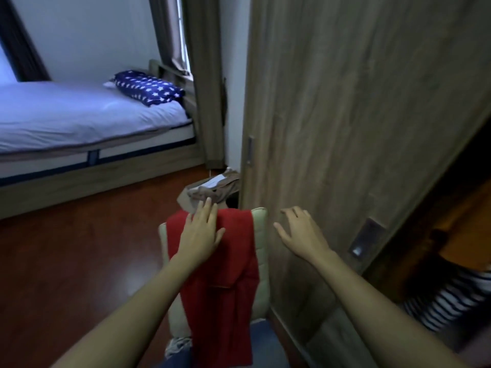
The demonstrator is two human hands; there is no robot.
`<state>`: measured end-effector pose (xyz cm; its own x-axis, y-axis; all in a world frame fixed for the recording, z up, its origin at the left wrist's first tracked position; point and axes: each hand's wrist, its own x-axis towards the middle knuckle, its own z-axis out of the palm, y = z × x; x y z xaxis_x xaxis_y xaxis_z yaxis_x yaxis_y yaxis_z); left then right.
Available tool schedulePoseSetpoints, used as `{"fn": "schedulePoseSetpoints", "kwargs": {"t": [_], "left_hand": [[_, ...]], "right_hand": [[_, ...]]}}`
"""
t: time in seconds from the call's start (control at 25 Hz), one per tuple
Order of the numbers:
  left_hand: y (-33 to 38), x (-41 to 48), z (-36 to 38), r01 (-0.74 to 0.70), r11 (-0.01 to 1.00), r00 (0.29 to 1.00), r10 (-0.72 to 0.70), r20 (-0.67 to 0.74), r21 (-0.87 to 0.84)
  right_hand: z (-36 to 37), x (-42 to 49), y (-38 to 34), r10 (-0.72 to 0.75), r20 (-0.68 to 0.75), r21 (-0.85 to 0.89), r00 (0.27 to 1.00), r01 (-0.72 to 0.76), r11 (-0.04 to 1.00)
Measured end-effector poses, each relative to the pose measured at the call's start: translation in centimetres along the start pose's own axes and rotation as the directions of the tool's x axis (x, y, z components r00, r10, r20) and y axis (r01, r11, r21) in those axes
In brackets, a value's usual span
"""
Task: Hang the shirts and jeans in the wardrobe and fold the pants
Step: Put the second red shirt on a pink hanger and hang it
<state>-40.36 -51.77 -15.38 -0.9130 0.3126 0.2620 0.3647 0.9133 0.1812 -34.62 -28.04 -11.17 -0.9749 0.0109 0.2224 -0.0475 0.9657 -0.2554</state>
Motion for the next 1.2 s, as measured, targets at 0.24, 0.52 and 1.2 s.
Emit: {"fn": "schedulePoseSetpoints", "kwargs": {"t": [0.24, 0.52, 1.2], "left_hand": [[-7.2, -1.4, 4.3, -0.037, 0.982, 0.996, 0.021, 0.086, 0.184], [-8.4, -0.8, 6.7, -0.188, 0.969, 0.934, 0.226, -0.278, 0.158], [-3.5, 6.9, -6.8, -0.075, 0.504, 0.995, -0.017, -0.096, -0.861]], "right_hand": [[6.0, 5.4, -5.1, 0.032, 0.108, 0.090, 0.994, -0.042, 0.995], [10.0, 11.9, -8.0, 0.298, 0.364, -0.090, 0.882, -0.285, 0.954], [0.3, 6.1, -7.1, -0.131, -0.092, 0.889, 0.987, 0.141, 0.436]]}}
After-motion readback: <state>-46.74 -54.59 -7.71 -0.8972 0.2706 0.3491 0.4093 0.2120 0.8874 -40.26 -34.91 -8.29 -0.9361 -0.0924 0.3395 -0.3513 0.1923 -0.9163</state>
